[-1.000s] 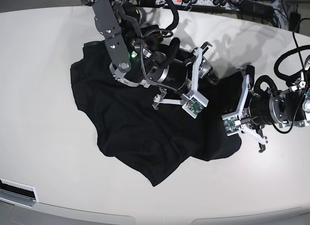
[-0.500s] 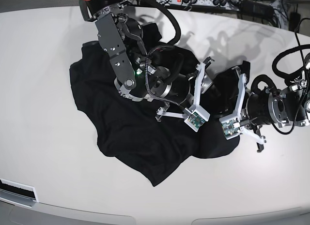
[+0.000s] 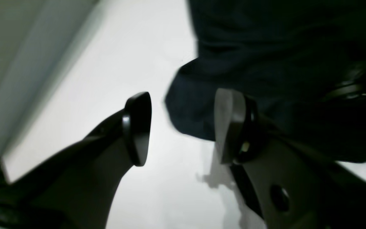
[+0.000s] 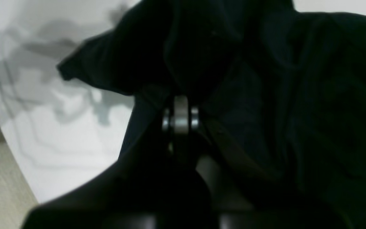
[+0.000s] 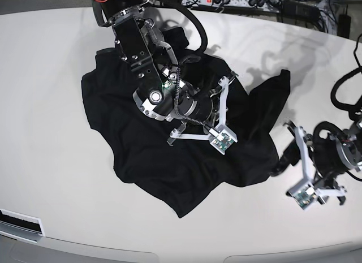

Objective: Layout the t-shirt on the table in an organized manner, then fold the t-shirt properly
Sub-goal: 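Move both grippers into the t-shirt middle and grasp the fabric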

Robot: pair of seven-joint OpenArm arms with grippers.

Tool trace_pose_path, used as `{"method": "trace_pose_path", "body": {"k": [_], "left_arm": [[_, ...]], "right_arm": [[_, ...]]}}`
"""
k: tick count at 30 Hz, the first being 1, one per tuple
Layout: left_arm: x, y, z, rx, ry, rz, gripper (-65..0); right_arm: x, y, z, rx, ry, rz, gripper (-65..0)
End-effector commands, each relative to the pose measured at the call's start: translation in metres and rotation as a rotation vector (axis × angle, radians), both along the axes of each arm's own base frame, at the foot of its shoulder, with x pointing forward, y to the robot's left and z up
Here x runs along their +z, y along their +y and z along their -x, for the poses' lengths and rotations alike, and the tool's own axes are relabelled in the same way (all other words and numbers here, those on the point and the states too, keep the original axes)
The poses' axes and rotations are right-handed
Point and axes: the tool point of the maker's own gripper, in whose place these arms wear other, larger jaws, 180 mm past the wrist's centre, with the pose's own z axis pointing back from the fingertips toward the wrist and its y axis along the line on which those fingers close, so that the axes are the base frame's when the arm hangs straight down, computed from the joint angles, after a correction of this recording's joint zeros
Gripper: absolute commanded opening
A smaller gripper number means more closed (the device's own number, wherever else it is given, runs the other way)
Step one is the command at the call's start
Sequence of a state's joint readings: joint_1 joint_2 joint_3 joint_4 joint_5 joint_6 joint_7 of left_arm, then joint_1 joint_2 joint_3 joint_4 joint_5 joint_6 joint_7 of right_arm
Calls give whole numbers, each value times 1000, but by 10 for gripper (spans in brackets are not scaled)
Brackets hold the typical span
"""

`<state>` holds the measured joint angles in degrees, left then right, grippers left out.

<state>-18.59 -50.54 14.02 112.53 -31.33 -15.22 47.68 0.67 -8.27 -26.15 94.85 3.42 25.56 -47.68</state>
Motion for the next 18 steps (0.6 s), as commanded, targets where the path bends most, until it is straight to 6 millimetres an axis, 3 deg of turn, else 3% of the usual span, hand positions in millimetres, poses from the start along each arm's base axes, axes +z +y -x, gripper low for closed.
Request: {"method": "trace_pose_path", "body": {"k": [1,4,6,10,13,18], "left_arm": [[19,8,-8,22,-52,-2,-322],[19,27,-11,84,-38,-19,-322],[8,37,-8,116,-7,-16,-322],[-32,53,8,183,106,-22,-322],[-58,63,20,252,150,-42,-322],[-98,60,51,281,243,-49,-322]], "right_arm": [[18,6,-9,-10,-41,-45,-650],[32,2,-19,-56,-72,-63,-650],[44,-4,-29,-104,-97,-63,-650],[57,-23,-48,-178,-172,18,-650],[58,-26,-52,-184,-189,44,-650],[54,-33,-53,-184,-193,62,-650]]}}
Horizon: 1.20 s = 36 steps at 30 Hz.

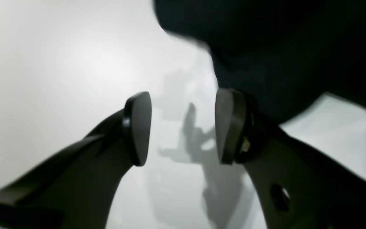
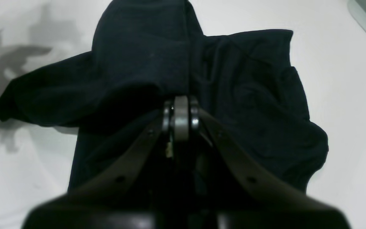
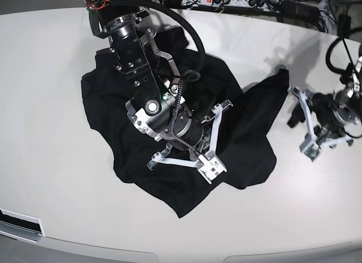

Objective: Layout the t-shirt on the table in an organized manner, then fold the t-shirt properly
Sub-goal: 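Move both grippers into the t-shirt middle and grasp the fabric, then lift the gathered t-shirt with both grippers and spread the grippers apart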

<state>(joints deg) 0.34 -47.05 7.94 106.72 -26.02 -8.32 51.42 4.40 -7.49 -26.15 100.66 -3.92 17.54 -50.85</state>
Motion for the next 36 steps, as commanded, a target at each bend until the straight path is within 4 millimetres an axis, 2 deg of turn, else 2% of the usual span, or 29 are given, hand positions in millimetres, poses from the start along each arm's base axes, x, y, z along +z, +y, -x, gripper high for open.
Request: {"method": "trace_pose_path", "body": {"k": [1,4,7,11,15,16,19,21,26,28,29,31,32,36], "left_arm": [[2,-1,2,-5,-10,4,-322],[-21,0,20,31,18,-30,-322],[-35,6,29,158,-12,-54,-322],[-52,-9,42,191,-37,-42,-322],[-68,-14,42,208,-62,-42,-322],[-73,-14,42,212,-66,-44,-322],[-87,-8,41,250,-65,-42,-322],[-93,-3,36,267,-61,-52,-322],[-101,2,17,293,-65,-26,-328],[-106,6,12,314,-49,-12,-387],[-108,9,8,326,-47,-16,-445],[-111,17,0,353,-47,-29,-606],[-110,20,-5,361,-51,-33,-650],[-90,26,-26,363,-86,-90,-650]], "right_arm": [[14,1,-8,0,-48,-22,-650],[8,-8,-7,10,-46,6,-650],[3,-13,-5,30,-43,29,-650],[-3,-17,0,72,-24,28,-650],[-7,-22,1,77,-13,32,-650],[-8,-23,2,74,-9,36,-634],[-10,-28,0,50,-5,40,-518],[-9,-31,-2,34,-6,38,-462],[-9,-31,-3,22,-5,34,-446],[-9,-31,-3,22,-6,34,-446],[-9,-32,-3,22,-6,35,-446],[-8,-32,-4,21,-7,35,-446],[-8,-32,-4,22,-8,35,-446],[-8,-32,-4,21,-7,35,-447]]}}
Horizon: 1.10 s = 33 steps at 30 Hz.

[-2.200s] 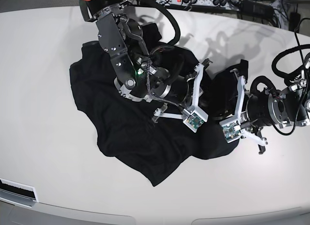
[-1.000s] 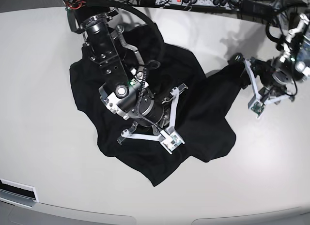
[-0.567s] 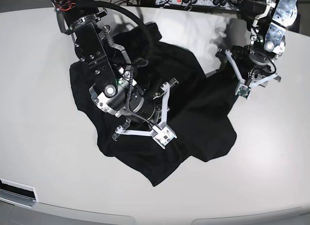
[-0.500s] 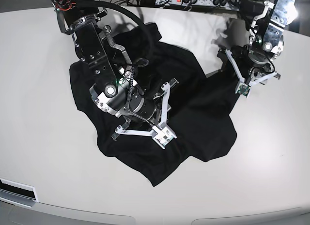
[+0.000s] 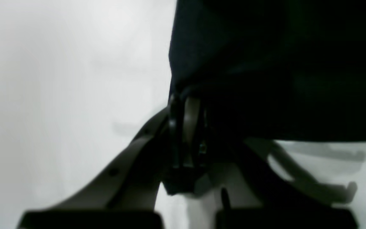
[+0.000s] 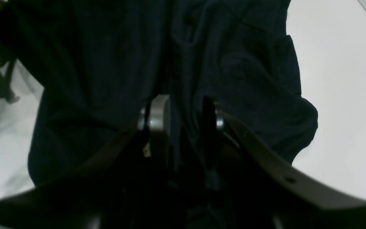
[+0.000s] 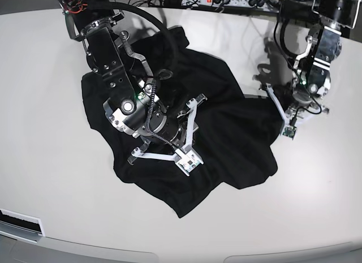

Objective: Layout the t-shirt on the table in an organized manner, then fold the t-shirt properly
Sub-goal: 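Lift the gathered t-shirt with both grippers and spread the grippers apart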

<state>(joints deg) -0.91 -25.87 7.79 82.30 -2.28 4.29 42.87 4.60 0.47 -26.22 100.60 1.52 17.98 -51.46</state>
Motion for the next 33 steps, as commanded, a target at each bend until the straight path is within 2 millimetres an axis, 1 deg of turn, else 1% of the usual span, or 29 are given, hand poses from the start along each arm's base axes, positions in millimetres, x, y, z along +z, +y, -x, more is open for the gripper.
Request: {"method": "trace_pose_path", "body": {"k": [1,3,4,6,9,11,12,13,16,18,20,23,27,29,30,33], "left_arm": [[27,5,-22,-10,-77,-36,-650],[49,6,-33,-14,-102,-98,-650],[64,6,-39,-20,-129,-130,-650],[98,-5,-53,-55,-220,-158,-650],[146,-43,-64,-180,-342,-104,-650],[168,-72,-65,-277,-396,-32,-650],[175,-89,-63,-339,-411,20,-650],[181,-107,-60,-403,-423,85,-650],[188,-160,-46,-616,-426,275,-650],[196,-187,-38,-725,-462,358,-650],[203,-207,-31,-797,-492,427,-650],[202,-230,-24,-864,-486,504,-650],[198,-253,-31,-845,-481,598,-650],[198,-260,-36,-831,-479,646,-650],[200,-263,-38,-827,-481,666,-581],[205,-269,-43,-824,-486,699,-336]], "right_arm": [[16,4,-9,1,-50,-31,-447],[16,4,-9,0,-50,-30,-447],[16,4,-9,0,-50,-29,-447],[15,1,-9,0,-50,-22,-447],[11,-7,-10,-4,-54,4,-447],[9,-14,-11,-9,-55,24,-447],[7,-18,-11,-15,-55,34,-447],[5,-24,-12,-27,-55,45,-447],[-1,-47,-15,-60,-57,91,-447],[-3,-67,-21,-102,-69,131,-447],[-1,-86,-28,-161,-79,147,-447],[2,-106,-36,-233,-83,141,-447],[7,-131,-44,-311,-89,134,-447],[9,-139,-46,-334,-83,116,-447],[9,-142,-46,-339,-78,104,-447],[8,-149,-45,-333,-76,123,-447]]}}
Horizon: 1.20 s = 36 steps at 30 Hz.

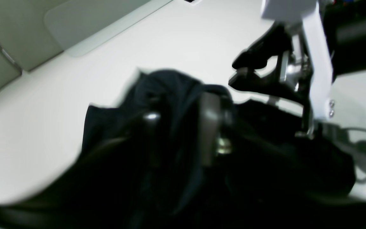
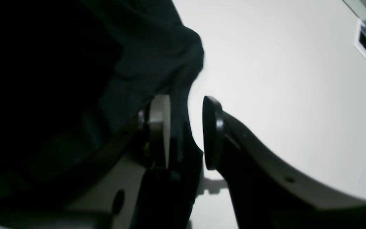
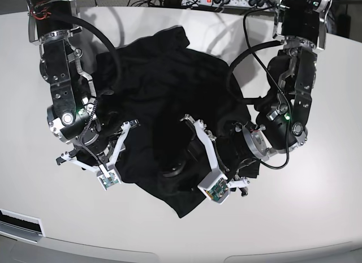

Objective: Layout the t-shirt on the table in an organized manner, then fold the t-shirt properly
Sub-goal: 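Lift the gathered t-shirt with both grippers and spread the grippers apart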

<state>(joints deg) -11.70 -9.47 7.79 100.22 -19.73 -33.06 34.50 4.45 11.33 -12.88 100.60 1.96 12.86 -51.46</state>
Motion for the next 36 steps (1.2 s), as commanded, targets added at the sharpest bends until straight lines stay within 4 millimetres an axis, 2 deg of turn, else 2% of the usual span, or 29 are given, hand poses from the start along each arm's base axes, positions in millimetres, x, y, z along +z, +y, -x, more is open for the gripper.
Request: {"method": "trace_pose_path", "body": {"k": [1,2,3,5,7,10,12,16,20,23,25,29,32,36], "left_arm": [[21,-2,-6,-4,-45,52,-273],[22,-2,-7,2,-43,59,-238],[23,-1,-10,13,-45,61,-230],[26,4,-17,49,-52,51,-230],[25,18,-32,141,-38,14,-230],[18,67,-61,414,-1,-50,-230],[11,100,-68,555,17,-60,-230],[-20,143,-71,678,108,-68,-230],[-65,191,-74,838,240,-47,-230],[-102,217,-73,903,333,7,-230],[-123,229,-73,918,394,28,-230],[-150,237,-79,934,469,58,-230],[-163,241,-85,951,486,83,-230],[-171,237,-92,923,495,128,-230]], "right_arm": [[16,-1,-10,6,-55,0,-447],[15,-4,-9,4,-50,8,-447],[15,-5,-9,4,-50,13,-446],[15,-11,-10,2,-51,28,-447],[15,-13,-10,2,-51,34,-446],[14,-13,-9,2,-48,33,-446],[13,-13,-8,1,-44,35,-446],[14,-14,-9,0,-46,36,-446],[13,-14,-8,0,-42,37,-447],[11,-14,-7,-3,-33,40,-447],[12,-14,-8,-3,-35,40,-447],[12,-15,-7,-4,-33,40,-447],[12,-14,-8,-3,-34,40,-447],[12,-14,-7,-3,-34,40,-447]]}}
